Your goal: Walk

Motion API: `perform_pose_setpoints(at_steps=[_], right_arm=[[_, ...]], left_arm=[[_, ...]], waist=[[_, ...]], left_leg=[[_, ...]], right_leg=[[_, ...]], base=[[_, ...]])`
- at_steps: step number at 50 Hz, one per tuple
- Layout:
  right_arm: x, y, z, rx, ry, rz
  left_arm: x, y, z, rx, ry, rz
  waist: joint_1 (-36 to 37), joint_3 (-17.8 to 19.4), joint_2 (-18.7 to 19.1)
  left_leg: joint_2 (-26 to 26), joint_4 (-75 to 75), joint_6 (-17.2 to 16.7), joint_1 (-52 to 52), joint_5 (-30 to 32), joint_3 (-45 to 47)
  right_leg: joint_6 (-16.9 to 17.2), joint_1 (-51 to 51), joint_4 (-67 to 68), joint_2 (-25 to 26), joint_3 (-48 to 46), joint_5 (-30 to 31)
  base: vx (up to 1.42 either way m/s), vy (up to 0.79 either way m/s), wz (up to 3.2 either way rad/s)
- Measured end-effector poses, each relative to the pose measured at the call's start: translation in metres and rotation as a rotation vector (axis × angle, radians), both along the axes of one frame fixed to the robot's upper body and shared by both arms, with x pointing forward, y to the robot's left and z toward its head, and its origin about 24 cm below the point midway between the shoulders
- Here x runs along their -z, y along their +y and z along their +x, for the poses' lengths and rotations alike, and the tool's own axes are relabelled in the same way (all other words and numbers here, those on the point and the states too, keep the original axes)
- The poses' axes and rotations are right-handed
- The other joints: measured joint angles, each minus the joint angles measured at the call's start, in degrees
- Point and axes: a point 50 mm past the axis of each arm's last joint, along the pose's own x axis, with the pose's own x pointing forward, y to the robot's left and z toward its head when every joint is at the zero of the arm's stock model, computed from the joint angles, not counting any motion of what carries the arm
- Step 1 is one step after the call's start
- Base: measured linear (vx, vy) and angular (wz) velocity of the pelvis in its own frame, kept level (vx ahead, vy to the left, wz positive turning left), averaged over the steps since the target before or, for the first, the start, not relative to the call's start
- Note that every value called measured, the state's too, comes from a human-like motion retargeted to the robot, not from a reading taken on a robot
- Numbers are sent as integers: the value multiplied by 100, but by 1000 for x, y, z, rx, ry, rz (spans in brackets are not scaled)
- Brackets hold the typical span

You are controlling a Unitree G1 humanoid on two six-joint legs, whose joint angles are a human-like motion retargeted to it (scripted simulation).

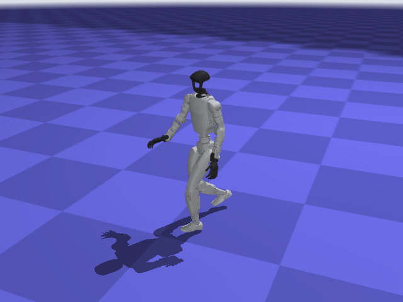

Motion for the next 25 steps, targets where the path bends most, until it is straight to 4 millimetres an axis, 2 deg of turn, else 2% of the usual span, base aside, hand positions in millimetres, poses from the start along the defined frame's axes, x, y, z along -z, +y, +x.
perform_pose_setpoints(at_steps=[2,5,7,8,11,13,15,17,22,25], right_arm=[[17,3,-20,35,75,55],[40,10,-52,72,201,131],[51,17,-69,83,269,158],[57,20,-79,86,303,164],[65,26,-96,71,361,161],[68,28,-105,54,388,149],[72,29,-116,45,415,139],[73,29,-122,40,433,138],[77,28,-134,34,485,132],[78,26,-139,36,503,127]], left_arm=[[2,1,-6,-20,15,-17],[2,-3,-5,-26,3,-33],[-1,-3,2,-5,-26,-21],[-2,-4,5,13,-37,-15],[-12,-1,25,77,-101,30],[-20,1,37,127,-142,57],[-25,0,46,177,-177,74],[-33,2,57,229,-207,99],[-40,5,70,328,-225,169],[-36,8,63,330,-191,190]], waist=[[42,60,-396],[-36,146,-736],[-138,223,-820],[-217,250,-847],[-411,379,-692],[-531,469,-470],[-678,573,-395],[-713,683,-59],[-638,707,429],[-623,666,434]], left_leg=[[-609,-211,254,526,204,178],[-1355,-510,589,1229,110,212],[-1693,-823,720,1781,-24,115],[-1816,-791,752,1956,-160,79],[-1921,-1592,712,3013,-273,-331],[-1775,-1917,626,3630,-428,-595],[-1716,-1844,566,4014,-665,-793],[-1302,-1848,508,4445,-967,-969],[-581,-1409,364,4812,-1666,-1153],[-452,-879,258,4975,-1925,-1104]], right_leg=[[305,106,642,-665,134,795],[618,-256,1956,-1359,352,2634],[426,-703,2714,-1761,379,2911],[258,-918,3035,-1967,333,2678],[-217,-1686,3322,-2081,148,1718],[-394,-2075,3038,-1837,-122,1137],[-381,-2454,2525,-1655,-293,720],[-282,-2637,1571,-1048,-596,575],[184,-2985,-1216,218,-710,490],[244,-3194,-1247,428,-455,508]], base=[[86,24,10],[82,22,19],[82,20,17],[83,18,16],[83,15,13],[82,6,24],[80,2,36],[81,-1,24],[75,-6,12],[74,-13,18]])
